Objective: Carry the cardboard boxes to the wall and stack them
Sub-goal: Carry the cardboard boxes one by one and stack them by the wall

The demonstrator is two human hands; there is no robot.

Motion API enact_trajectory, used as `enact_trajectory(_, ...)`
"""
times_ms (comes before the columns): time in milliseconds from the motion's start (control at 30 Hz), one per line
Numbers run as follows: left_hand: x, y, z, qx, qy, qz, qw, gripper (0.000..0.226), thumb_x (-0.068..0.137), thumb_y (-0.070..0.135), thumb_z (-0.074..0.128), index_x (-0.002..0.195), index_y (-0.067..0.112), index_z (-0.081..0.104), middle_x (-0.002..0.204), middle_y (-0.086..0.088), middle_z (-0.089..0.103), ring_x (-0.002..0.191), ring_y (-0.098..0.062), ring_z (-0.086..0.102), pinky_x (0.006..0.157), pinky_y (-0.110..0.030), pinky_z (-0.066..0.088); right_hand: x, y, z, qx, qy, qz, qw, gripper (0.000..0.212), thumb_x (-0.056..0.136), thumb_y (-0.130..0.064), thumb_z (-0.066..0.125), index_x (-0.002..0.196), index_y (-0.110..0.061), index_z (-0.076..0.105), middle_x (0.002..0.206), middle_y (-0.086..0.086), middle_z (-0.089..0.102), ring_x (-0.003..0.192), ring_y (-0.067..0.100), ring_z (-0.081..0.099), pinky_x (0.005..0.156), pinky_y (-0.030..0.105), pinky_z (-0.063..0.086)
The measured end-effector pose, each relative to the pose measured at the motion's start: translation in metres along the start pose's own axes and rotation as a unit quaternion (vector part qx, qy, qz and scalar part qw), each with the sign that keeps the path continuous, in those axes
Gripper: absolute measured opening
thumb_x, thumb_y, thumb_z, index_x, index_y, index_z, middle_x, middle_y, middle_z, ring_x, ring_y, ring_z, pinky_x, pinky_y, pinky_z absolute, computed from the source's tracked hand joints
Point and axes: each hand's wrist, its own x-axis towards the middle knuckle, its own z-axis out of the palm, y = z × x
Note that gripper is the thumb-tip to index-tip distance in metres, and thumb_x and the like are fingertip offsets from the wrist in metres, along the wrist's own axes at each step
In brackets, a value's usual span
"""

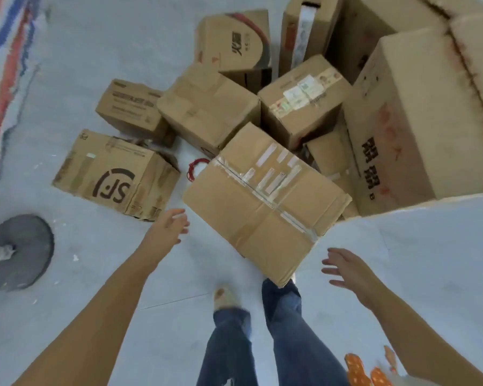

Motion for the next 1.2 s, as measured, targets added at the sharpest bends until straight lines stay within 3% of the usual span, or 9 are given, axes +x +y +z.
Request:
enact_trajectory(133, 0.106, -0.018, 0.015, 0.063, -0.043, -0.037, 0.996, 0.018, 0.098, 0.025, 0.05, 0.115, 0.019, 0.051, 0.098, -0.005, 0.056, 0.092, -0.021, 0.053, 0.077, -0.03, 0.041, 0.078, 0.016, 0.02, 0.087, 0.048, 0.073, 0.992, 0.029, 0.099, -0.017, 0.047, 0.126, -0.008, 0.049, 0.108, 0.012, 0.057, 0.095, 0.028, 0.059, 0.083, 0.039, 0.047)
enact_trajectory(267, 0.219, -0.06, 0.029, 0.187, -0.063, -0.03, 0.98, 0.004, 0.085, 0.028, 0.055, 0.086, 0.028, 0.051, 0.094, -0.002, 0.052, 0.096, -0.021, 0.044, 0.083, -0.034, 0.034, 0.153, 0.059, 0.057, 0.081, 0.115, 0.135, 0.981, 0.044, 0.099, -0.025, 0.044, 0.141, -0.012, 0.038, 0.127, 0.012, 0.051, 0.111, 0.029, 0.054, 0.094, 0.043, 0.047)
enact_trajectory(367, 0.281, -0.076, 0.044, 0.302, -0.019, -0.009, 0.953, 0.028, 0.097, 0.028, 0.046, 0.111, 0.008, 0.059, 0.114, -0.024, 0.058, 0.109, -0.039, 0.055, 0.095, -0.046, 0.041, 0.185, 0.084, 0.09, 0.035, 0.136, 0.18, 0.974, 0.061, 0.098, -0.04, 0.04, 0.15, -0.016, 0.02, 0.147, 0.013, 0.037, 0.125, 0.035, 0.046, 0.102, 0.047, 0.042)
enact_trajectory(500, 0.326, -0.072, 0.058, 0.363, -0.006, -0.013, 0.932, 0.057, 0.091, 0.048, 0.042, 0.133, 0.011, 0.046, 0.13, -0.018, 0.053, 0.115, -0.039, 0.052, 0.098, -0.047, 0.041, 0.212, 0.103, 0.126, 0.054, 0.163, 0.177, 0.969, 0.051, 0.097, -0.029, 0.035, 0.142, -0.006, 0.032, 0.123, 0.012, 0.049, 0.104, 0.029, 0.049, 0.086, 0.039, 0.043)
enact_trajectory(567, 0.336, -0.072, 0.06, 0.361, 0.001, -0.036, 0.932, 0.071, 0.084, 0.057, 0.042, 0.14, 0.013, 0.038, 0.137, -0.017, 0.048, 0.12, -0.04, 0.048, 0.102, -0.049, 0.039, 0.216, 0.104, 0.132, 0.058, 0.197, 0.181, 0.962, 0.048, 0.096, -0.026, 0.033, 0.138, -0.003, 0.037, 0.12, 0.015, 0.051, 0.101, 0.029, 0.05, 0.081, 0.036, 0.04)
enact_trajectory(667, 0.339, -0.062, 0.059, 0.377, 0.022, -0.053, 0.924, 0.062, 0.094, 0.049, 0.037, 0.139, 0.006, 0.039, 0.137, -0.02, 0.045, 0.118, -0.039, 0.046, 0.098, -0.043, 0.037, 0.217, 0.104, 0.126, 0.062, 0.222, 0.2, 0.952, 0.046, 0.095, -0.028, 0.033, 0.131, -0.002, 0.045, 0.116, 0.018, 0.056, 0.092, 0.029, 0.051, 0.075, 0.036, 0.041)
enact_trajectory(800, 0.327, -0.049, 0.045, 0.364, 0.023, -0.051, 0.93, 0.061, 0.1, 0.048, 0.029, 0.129, -0.002, 0.049, 0.124, -0.025, 0.05, 0.11, -0.037, 0.048, 0.093, -0.04, 0.034, 0.206, 0.101, 0.099, 0.052, 0.283, 0.199, 0.937, 0.025, 0.093, -0.028, 0.036, 0.091, -0.008, 0.051, 0.093, 0.012, 0.047, 0.081, 0.027, 0.045, 0.061, 0.033, 0.036)
enact_trajectory(967, 0.283, -0.026, 0.037, 0.332, 0.096, 0.044, 0.937, 0.055, 0.101, 0.043, 0.03, 0.111, -0.005, 0.055, 0.118, -0.027, 0.056, 0.113, -0.041, 0.049, 0.095, -0.041, 0.036, 0.165, 0.05, 0.057, -0.009, 0.372, 0.139, 0.918, 0.032, 0.099, -0.028, 0.036, 0.113, -0.003, 0.051, 0.101, 0.011, 0.051, 0.09, 0.029, 0.048, 0.073, 0.034, 0.033)
enact_trajectory(1200, 0.206, 0.005, -0.025, 0.268, 0.142, 0.041, 0.952, 0.046, 0.101, 0.039, 0.03, 0.101, -0.001, 0.052, 0.098, -0.017, 0.054, 0.096, -0.036, 0.051, 0.085, -0.044, 0.039, 0.104, -0.016, 0.03, -0.083, 0.357, 0.061, 0.928, 0.032, 0.098, -0.026, 0.034, 0.091, -0.001, 0.052, 0.074, 0.01, 0.051, 0.077, 0.032, 0.049, 0.068, 0.035, 0.035)
